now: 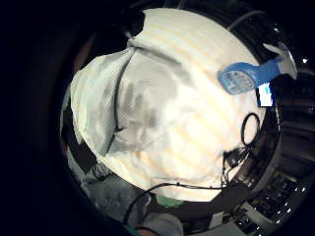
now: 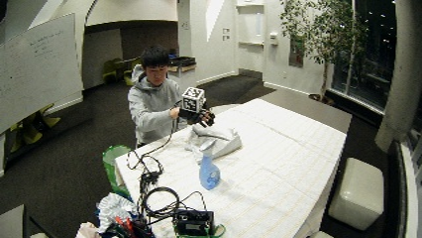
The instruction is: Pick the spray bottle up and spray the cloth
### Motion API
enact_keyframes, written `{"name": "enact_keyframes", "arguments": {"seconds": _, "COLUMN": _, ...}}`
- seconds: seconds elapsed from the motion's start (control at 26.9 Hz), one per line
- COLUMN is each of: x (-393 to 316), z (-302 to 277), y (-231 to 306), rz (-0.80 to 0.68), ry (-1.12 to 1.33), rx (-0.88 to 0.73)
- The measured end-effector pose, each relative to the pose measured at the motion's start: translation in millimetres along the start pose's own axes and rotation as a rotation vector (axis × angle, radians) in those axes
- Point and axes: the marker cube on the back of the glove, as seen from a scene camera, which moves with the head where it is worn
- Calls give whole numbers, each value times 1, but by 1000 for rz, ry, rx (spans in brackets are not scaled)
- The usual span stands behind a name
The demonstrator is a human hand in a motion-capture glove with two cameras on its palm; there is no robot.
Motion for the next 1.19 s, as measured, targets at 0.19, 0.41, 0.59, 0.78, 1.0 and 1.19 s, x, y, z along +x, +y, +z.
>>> {"name": "enact_keyframes", "arguments": {"seconds": 0.19, "x": 5, "z": -6, "y": 13, "rz": -15, "ry": 1, "rx": 59}}
{"name": "enact_keyframes", "arguments": {"seconds": 0.41, "x": 32, "z": -11, "y": 30, "rz": 1, "ry": -3, "rx": 131}}
{"name": "enact_keyframes", "arguments": {"seconds": 0.59, "x": 64, "z": -16, "y": 41, "rz": 32, "ry": -19, "rx": 168}}
{"name": "enact_keyframes", "arguments": {"seconds": 0.78, "x": 84, "z": -16, "y": 46, "rz": -2, "ry": -49, "rx": 162}}
{"name": "enact_keyframes", "arguments": {"seconds": 1.0, "x": 111, "z": -23, "y": 49, "rz": -32, "ry": -97, "rx": 144}}
{"name": "enact_keyframes", "arguments": {"seconds": 1.19, "x": 152, "z": -34, "y": 50, "rz": 39, "ry": -154, "rx": 122}}
